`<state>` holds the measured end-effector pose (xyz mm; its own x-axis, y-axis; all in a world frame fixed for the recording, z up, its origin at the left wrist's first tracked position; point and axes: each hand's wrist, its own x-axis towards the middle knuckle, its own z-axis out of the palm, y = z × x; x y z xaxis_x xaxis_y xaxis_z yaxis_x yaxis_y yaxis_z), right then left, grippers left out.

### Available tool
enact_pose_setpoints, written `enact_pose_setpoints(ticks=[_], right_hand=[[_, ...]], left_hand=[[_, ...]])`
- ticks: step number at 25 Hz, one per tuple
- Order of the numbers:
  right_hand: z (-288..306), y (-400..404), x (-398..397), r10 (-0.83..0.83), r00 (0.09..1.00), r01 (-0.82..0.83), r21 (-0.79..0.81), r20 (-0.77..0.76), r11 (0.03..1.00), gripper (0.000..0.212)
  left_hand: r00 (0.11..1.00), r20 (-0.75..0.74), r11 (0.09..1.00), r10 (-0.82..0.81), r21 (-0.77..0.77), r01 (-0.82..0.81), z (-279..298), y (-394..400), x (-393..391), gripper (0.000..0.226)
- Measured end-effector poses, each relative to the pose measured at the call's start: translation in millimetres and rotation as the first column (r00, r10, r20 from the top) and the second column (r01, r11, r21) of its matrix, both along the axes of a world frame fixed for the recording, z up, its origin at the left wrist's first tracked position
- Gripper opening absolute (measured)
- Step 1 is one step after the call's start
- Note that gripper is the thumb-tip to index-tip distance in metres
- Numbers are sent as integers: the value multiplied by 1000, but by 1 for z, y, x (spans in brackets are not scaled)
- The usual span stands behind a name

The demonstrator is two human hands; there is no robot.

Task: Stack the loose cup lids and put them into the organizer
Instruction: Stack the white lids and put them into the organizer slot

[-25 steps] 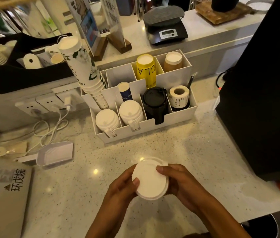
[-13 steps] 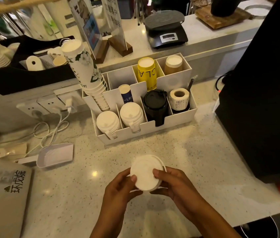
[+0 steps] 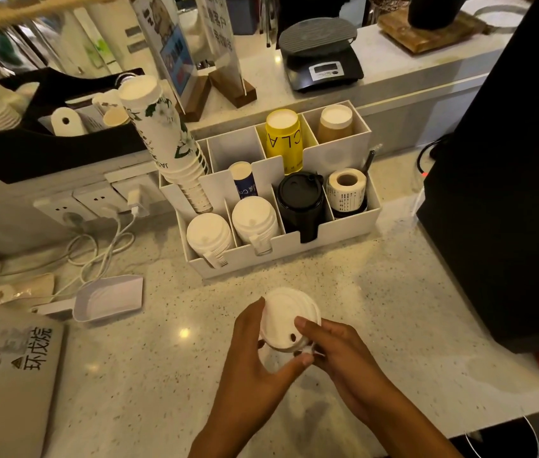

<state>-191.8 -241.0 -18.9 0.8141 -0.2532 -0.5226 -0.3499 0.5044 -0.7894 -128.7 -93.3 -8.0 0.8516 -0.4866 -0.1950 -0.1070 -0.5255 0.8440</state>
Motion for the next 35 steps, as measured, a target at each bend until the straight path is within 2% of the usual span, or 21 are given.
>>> enact_pose_setpoints(ticks=[3, 5, 8, 11, 14, 19, 21, 22, 23, 24, 26, 28, 30, 35], right_hand=[[-1, 3, 3, 64, 998, -64, 14, -19, 998, 27], [-2, 0, 4, 74, 997, -73, 33, -30, 997, 33], [-3, -3, 8, 77, 996, -75, 74, -38, 994, 37], [-1, -3, 17, 123, 992, -120, 98, -26, 988, 31], [1, -7, 30, 182, 983, -179, 114, -18, 977, 38], [-9, -15, 58, 165, 980, -169, -24, -111, 985, 67], [-20, -21, 69, 158, 975, -172, -84, -154, 981, 62], [-29, -26, 72, 143, 968, -185, -201, -204, 962, 57], [-42, -32, 73, 114, 957, -213, -378, -268, 901, 55], [-56, -40, 73, 77, 941, -258, -551, -329, 794, 57], [-83, -53, 73, 25, 908, -352, -728, -419, 588, 65], [-109, -62, 76, 2, 870, -450, -795, -492, 407, 70], [-126, -67, 81, -39, 849, -497, -821, -527, 281, 74], [-156, -65, 72, -71, 858, -495, -855, -510, 157, 77]], left_hand=[[1000, 12, 1000, 20, -12, -19, -4, -8, 7, 99], [1000, 8, 1000, 12, 9, -12, -7, -14, 9, 95], [993, -53, 994, 104, -22, -105, -11, -23, 9, 86], [995, 66, 998, 69, 5, -69, -10, -22, 17, 98], [991, 117, 997, 62, 33, -66, -2, -25, 31, 105], [970, 218, 986, 109, 98, -133, 6, -35, 71, 113], [958, 253, 978, 131, 128, -167, 10, -41, 93, 114], [955, 264, 974, 137, 140, -179, 11, -45, 104, 114], [952, 269, 972, 143, 142, -186, 13, -49, 114, 113], [951, 274, 972, 146, 138, -189, 13, -54, 125, 111], [947, 288, 973, 142, 132, -187, 14, -65, 147, 108], [949, 301, 973, 99, 171, -155, 13, -76, 168, 108], [952, 301, 968, 55, 219, -125, 10, -86, 184, 106], [951, 308, 964, -4, 255, -78, 4, -98, 205, 100]])
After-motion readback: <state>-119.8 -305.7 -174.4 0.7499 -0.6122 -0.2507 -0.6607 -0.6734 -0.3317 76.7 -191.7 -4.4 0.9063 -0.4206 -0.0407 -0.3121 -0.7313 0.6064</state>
